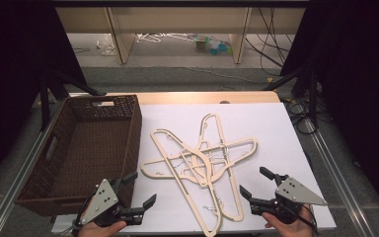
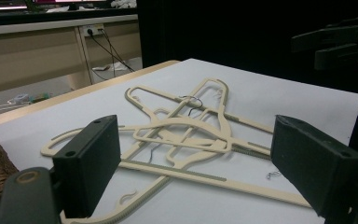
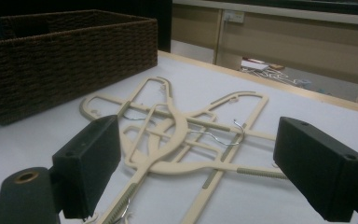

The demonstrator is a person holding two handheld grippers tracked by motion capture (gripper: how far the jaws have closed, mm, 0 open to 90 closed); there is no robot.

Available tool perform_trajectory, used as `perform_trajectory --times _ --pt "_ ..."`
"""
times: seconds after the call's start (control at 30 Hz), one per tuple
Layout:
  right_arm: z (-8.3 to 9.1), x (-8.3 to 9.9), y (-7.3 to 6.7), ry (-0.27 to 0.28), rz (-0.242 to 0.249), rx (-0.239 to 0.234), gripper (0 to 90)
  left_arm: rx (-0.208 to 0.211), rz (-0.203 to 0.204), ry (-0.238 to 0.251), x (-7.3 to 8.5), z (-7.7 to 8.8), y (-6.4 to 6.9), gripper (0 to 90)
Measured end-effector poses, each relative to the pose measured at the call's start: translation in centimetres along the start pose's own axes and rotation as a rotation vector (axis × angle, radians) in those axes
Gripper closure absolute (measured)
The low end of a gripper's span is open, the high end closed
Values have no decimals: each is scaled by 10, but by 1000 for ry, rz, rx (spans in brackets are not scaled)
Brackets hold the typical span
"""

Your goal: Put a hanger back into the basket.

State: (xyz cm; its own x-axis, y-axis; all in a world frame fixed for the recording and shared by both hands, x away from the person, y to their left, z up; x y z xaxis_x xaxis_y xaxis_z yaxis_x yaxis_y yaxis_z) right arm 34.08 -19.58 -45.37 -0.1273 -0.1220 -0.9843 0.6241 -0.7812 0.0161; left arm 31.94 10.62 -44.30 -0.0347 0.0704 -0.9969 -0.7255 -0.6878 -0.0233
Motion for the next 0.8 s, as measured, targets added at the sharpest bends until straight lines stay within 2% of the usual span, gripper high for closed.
perform_trajectory --times 0.1,0.13,0.23,0.27,0.3,0.37,0.4,0.53,0.57,0.6,0.63,0.7,0.77,0.8 --pt "-2 1 -1 -9 3 -12 158 6 -2 9 0 -1 0 157" --pt "-4 3 -1 -30 5 -15 159 1 -4 -4 1 -1 0 158" --pt "-7 6 -2 -41 11 -16 159 2 -4 -3 1 -1 0 157" --pt "-10 9 -6 -65 7 -40 161 3 -3 -3 1 -1 0 158" --pt "-10 9 -6 -65 7 -40 161 3 -3 -3 1 -1 0 158" --pt "-12 11 -6 -82 27 -33 161 5 -4 -6 1 -1 0 157" --pt "-15 12 -8 -84 38 -45 162 4 -2 -5 1 -1 0 157" --pt "-20 16 -9 -114 52 -49 162 4 -3 -8 1 -1 0 158" --pt "-22 22 -11 -166 48 -61 165 4 -3 -9 2 -2 0 157" --pt "-22 22 -11 -166 48 -61 165 6 -3 -6 2 -2 1 157" --pt "-27 27 -12 -206 50 -71 174 5 -7 -11 2 -2 1 158" --pt "-29 30 -12 -226 60 -76 181 7 -8 -15 3 -3 1 157" --pt "-35 35 -16 -271 47 -90 193 8 -3 -15 3 -3 2 158" --pt "-44 39 -19 -305 56 -99 220 7 3 -14 3 -3 3 158"
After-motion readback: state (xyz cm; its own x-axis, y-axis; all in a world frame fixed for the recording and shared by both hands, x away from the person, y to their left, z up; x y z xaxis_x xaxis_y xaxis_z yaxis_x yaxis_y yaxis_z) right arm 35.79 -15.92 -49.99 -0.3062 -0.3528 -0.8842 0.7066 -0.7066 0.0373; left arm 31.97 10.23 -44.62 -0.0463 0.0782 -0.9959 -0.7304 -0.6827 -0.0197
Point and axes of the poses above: each handheld gripper's, and its own axes: z roughly backward along the jaws, x roughly out of its underside, y roughly to its right, the point moved 10 cm from there along -z, roughly forward along the jaws, and after that the axes turned 6 degrees about y, right-handed, at the moved point
